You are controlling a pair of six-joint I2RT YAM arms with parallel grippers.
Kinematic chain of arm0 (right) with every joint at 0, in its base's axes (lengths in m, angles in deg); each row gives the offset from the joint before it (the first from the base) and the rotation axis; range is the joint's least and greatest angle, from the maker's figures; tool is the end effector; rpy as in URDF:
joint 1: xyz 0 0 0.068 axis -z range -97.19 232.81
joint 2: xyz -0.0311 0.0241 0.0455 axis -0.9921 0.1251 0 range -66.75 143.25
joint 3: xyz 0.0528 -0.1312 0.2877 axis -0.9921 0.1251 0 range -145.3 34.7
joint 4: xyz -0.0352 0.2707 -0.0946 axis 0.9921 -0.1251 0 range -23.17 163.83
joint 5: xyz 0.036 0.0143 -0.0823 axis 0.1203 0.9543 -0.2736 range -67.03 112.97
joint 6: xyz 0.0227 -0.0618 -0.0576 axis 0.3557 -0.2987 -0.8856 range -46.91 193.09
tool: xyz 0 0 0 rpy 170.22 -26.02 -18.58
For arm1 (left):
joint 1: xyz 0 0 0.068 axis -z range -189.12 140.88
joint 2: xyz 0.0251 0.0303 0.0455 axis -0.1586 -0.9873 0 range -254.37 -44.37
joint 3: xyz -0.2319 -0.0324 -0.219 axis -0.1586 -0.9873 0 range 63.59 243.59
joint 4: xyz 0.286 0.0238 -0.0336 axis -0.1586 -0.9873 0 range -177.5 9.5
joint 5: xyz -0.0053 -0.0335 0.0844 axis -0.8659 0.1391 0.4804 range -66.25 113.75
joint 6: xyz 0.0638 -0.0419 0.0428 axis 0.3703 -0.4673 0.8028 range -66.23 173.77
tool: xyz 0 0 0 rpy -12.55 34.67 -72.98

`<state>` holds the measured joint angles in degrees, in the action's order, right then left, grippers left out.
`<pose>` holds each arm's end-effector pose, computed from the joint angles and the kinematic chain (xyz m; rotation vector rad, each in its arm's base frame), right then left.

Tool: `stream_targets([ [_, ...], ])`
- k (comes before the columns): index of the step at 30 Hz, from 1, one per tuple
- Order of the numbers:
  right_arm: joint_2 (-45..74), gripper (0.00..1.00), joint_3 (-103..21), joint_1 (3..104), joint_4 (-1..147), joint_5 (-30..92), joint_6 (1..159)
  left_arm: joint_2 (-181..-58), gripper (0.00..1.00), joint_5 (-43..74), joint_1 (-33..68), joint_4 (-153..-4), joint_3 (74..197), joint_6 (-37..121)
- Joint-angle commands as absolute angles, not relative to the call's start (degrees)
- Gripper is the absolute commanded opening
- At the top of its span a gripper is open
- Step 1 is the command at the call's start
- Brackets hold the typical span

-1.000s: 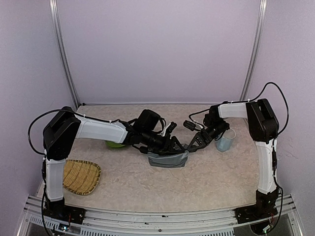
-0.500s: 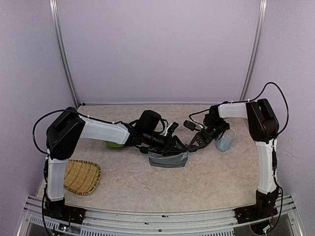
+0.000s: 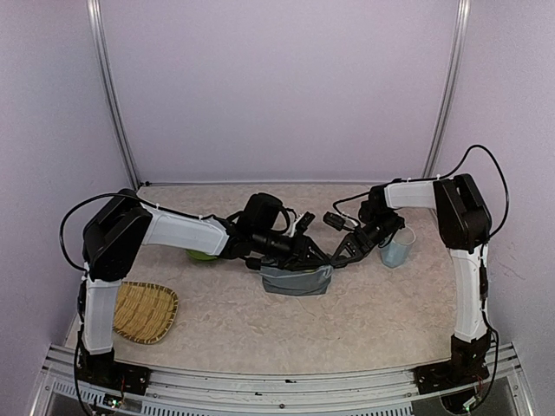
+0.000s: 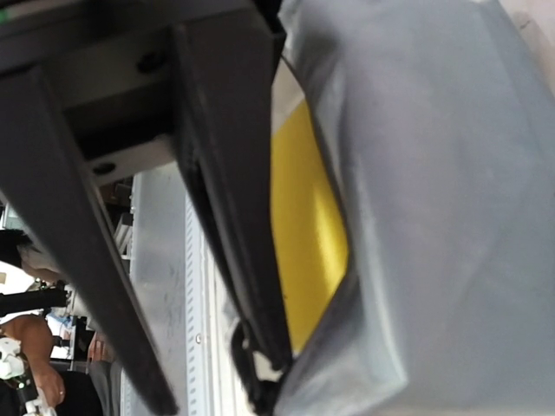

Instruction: Sort the hair-cutting tools

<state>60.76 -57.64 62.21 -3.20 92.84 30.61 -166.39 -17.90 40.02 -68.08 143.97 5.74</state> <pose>0.3781 0.2199 0.1598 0.9966 -2.2658 -1.7733 0.3182 -0.4466 0.1772 0.5606 2.4019 -1.6646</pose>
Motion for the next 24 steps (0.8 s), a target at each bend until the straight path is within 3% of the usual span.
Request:
stream_targets([
  [1,60.6,0.01,-57.8,61.7,-3.2,94.1,30.5,-167.7,0.25,-19.1,39.9,-65.0,143.4,4.9],
  [7,60.8,0.01,-57.8,61.7,-3.2,94.2,30.4,-168.6,0.18,-19.2,39.8,-64.7,143.7,4.4],
  [14,60.9,0.01,-57.9,61.7,-3.3,94.1,30.3,-168.4,0.0,-17.8,39.1,-64.4,142.7,4.5],
  [24,58.7,0.0,-55.4,62.3,-1.2,92.4,32.1,-163.1,0.0,-15.7,37.0,-62.9,137.0,6.1],
])
